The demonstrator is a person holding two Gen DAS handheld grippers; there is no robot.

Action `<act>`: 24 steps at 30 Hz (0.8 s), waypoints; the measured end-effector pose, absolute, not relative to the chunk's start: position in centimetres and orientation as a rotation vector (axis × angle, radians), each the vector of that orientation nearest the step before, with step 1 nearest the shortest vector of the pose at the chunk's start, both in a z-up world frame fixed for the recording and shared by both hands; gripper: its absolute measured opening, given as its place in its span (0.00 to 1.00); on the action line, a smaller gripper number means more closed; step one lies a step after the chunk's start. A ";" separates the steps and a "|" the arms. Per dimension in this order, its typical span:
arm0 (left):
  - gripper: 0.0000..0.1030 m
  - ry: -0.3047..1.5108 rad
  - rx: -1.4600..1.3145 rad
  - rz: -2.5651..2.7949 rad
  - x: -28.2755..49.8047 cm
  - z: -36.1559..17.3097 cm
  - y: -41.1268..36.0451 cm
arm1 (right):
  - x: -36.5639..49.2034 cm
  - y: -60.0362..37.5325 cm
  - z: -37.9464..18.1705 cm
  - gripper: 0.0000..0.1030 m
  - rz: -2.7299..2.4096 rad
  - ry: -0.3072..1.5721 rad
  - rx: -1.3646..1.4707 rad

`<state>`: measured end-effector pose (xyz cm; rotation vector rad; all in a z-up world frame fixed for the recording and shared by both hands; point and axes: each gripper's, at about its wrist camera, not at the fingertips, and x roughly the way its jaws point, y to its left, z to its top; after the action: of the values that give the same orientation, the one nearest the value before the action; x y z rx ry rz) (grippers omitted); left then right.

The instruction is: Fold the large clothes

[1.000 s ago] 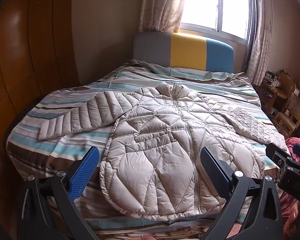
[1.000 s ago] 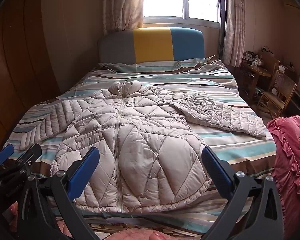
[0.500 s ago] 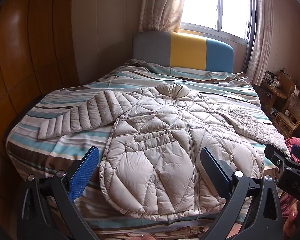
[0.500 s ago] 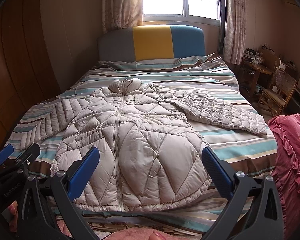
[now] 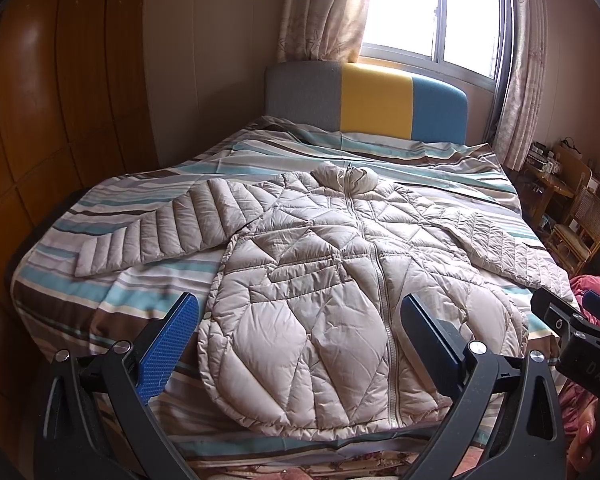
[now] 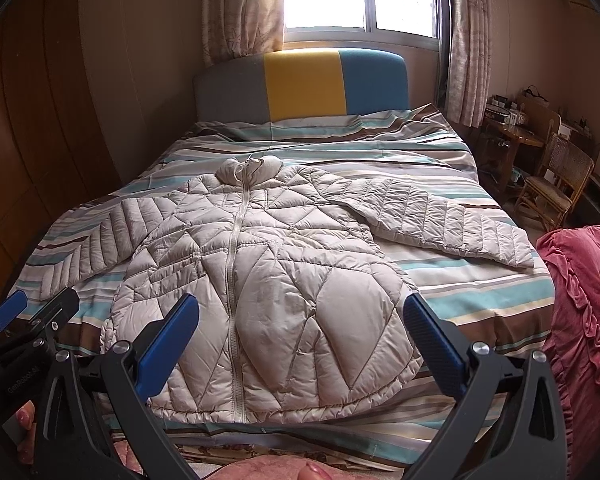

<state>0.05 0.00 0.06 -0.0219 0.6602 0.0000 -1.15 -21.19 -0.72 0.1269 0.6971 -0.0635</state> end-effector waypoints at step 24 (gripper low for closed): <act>0.97 0.695 -0.022 0.004 0.1 -0.9 0.1 | -0.7 -21.3 -1.5 0.98 -0.049 0.728 0.137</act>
<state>0.08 0.11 -0.89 -0.0221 0.6952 0.0037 -0.67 -21.27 -1.49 0.1373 0.7279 -0.0488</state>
